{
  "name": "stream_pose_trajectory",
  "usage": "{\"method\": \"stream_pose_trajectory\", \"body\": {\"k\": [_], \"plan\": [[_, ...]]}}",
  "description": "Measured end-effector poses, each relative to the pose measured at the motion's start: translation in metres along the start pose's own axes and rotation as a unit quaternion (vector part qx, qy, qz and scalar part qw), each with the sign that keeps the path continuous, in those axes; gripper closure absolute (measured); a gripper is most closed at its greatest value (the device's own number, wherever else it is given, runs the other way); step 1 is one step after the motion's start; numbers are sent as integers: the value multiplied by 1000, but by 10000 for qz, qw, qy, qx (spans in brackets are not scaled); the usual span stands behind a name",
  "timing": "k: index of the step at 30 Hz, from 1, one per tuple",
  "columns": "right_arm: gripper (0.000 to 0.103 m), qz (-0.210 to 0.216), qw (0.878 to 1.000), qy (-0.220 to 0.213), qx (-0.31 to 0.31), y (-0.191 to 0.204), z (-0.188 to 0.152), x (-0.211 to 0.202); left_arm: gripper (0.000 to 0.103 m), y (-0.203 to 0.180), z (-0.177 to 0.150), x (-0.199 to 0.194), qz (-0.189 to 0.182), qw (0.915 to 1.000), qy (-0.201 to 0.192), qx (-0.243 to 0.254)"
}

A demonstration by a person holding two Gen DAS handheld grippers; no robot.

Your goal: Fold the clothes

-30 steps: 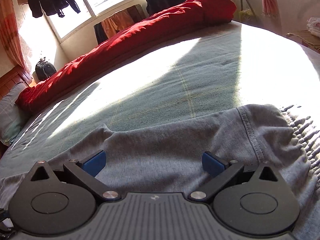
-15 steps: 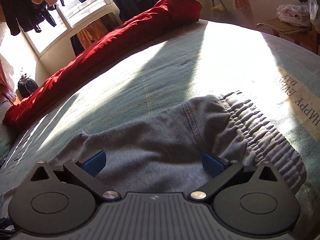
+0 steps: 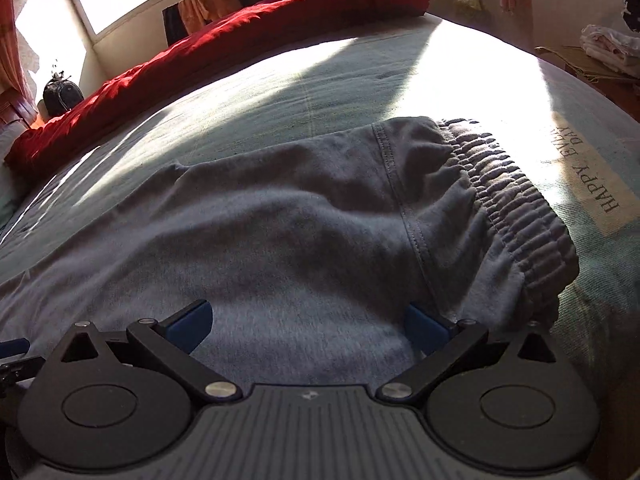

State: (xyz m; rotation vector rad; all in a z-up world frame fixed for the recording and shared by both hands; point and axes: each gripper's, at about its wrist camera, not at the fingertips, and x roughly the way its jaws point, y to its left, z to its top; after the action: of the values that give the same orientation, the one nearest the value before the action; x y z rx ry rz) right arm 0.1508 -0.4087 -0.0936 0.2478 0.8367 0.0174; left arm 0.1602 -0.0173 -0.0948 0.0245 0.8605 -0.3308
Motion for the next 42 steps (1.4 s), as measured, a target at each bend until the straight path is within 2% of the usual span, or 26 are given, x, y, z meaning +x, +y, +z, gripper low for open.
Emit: {"method": "stream_pose_trajectory", "body": {"k": [3,6,8,10,13,18,23,27,33,36,39,42], "plan": [[0,-210,9995,-63,-247,13,1,-5,1,3,3,-14,10,9999,-57,-120],[0,164,9982,-125,-560,28,2,-14,1,7,4,-24,-52,9998,-139,-153],[0,199,9967,-39,-789,38,1,-12,1,9,2,-24,-14,9999,-72,-136],[0,-22,9950,205,-973,46,-2,0,1,12,-4,-15,80,9996,178,-204],[0,-370,9905,285,-1293,59,-8,9,1,12,-7,-20,85,9998,146,-77],[0,-192,9897,84,-1417,71,2,-3,1,22,-1,-34,176,9997,-126,-144],[0,-92,9831,292,-1804,91,-7,4,1,32,-13,-24,217,9991,131,-341],[0,-156,9822,406,-1827,96,-12,9,1,44,-13,-30,379,9986,-6,-374],[0,-201,9827,126,-1838,102,-3,-2,1,72,-2,-47,662,9962,-299,-482],[0,-91,9829,160,-1831,105,-4,0,1,91,-11,-44,739,9944,-173,-735],[0,-166,9818,226,-1879,108,-6,4,1,112,-23,-40,776,9916,20,-1037],[0,-174,9817,244,-1881,109,-5,3,1,119,-26,-52,607,9932,-68,-991]]}}
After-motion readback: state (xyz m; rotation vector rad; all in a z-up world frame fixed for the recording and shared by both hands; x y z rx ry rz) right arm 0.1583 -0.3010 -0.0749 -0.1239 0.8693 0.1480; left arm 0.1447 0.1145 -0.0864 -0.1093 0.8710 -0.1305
